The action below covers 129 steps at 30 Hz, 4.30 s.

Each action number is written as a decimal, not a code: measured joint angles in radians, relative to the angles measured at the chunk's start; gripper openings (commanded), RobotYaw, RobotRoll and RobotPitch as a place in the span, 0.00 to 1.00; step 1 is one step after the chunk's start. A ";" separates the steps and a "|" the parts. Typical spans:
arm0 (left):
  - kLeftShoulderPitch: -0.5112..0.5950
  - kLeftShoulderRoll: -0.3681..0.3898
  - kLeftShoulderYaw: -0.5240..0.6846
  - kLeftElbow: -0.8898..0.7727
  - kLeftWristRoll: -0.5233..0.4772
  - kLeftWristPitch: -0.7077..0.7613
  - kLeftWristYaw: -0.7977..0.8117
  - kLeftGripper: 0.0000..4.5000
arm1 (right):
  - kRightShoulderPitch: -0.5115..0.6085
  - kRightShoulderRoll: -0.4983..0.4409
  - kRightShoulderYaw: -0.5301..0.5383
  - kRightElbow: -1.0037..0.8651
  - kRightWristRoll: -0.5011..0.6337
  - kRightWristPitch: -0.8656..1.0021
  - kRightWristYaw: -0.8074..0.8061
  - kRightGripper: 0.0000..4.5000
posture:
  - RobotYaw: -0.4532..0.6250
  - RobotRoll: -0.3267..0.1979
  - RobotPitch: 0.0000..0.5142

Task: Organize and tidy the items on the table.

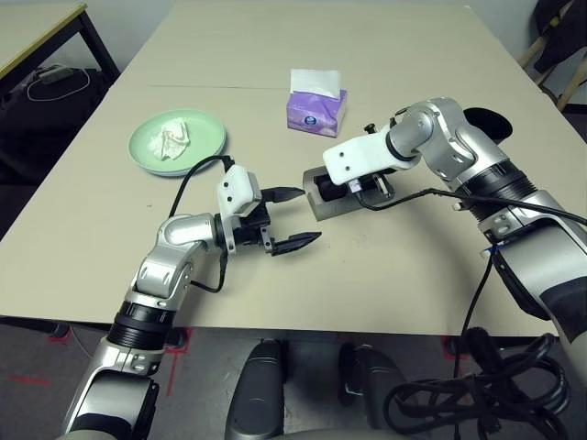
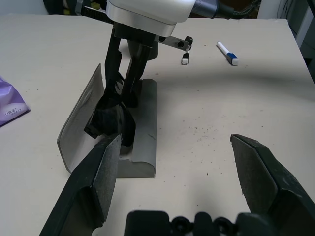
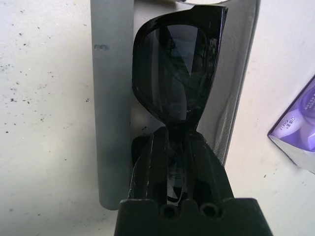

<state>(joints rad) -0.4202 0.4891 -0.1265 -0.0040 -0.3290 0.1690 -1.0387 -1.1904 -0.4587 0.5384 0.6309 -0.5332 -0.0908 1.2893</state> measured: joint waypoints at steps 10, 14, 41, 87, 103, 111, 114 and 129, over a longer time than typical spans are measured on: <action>0.000 0.000 0.000 0.000 0.000 0.000 0.000 1.00 | 0.000 0.000 0.000 -0.001 0.000 0.003 0.019 0.08 | 0.65 0.62 0.29; 0.000 0.000 0.000 0.000 0.001 0.000 0.000 1.00 | 0.000 0.000 0.001 -0.001 -0.005 0.011 0.017 0.36 | 0.65 0.62 0.29; -0.102 -0.006 0.022 0.250 0.098 -0.150 0.071 1.00 | 0.561 -0.041 -0.513 -0.632 0.442 0.551 -0.149 0.99 | 0.47 0.62 0.24; -0.375 -0.103 0.134 0.872 0.140 -0.419 0.034 0.01 | 1.072 -0.005 -0.729 -0.619 0.951 0.072 -0.359 1.00 | 0.43 0.62 0.31; -0.457 -0.231 0.082 0.959 0.219 -0.437 0.064 0.01 | 1.095 -0.005 -0.726 -0.629 0.952 0.069 -0.395 1.00 | 0.40 0.62 0.28; -0.357 -0.231 0.058 0.826 0.215 -0.400 -0.015 0.01 | 1.097 -0.008 -0.727 -0.628 0.952 0.057 -0.397 1.00 | 0.41 0.62 0.27; -0.340 -0.230 0.055 0.791 0.214 -0.377 -0.022 0.01 | 1.094 -0.014 -0.727 -0.625 0.951 0.054 -0.397 1.00 | 0.41 0.62 0.27; -0.332 -0.226 0.083 0.545 0.096 -0.204 -0.079 0.64 | 0.976 -0.228 -0.687 -0.623 0.942 0.216 -0.276 1.00 | 0.41 0.62 0.23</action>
<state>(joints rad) -0.7526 0.2634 -0.0440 0.5413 -0.2333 -0.0352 -1.1182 -0.2142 -0.6868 -0.1483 0.0082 0.4087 0.1256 1.0133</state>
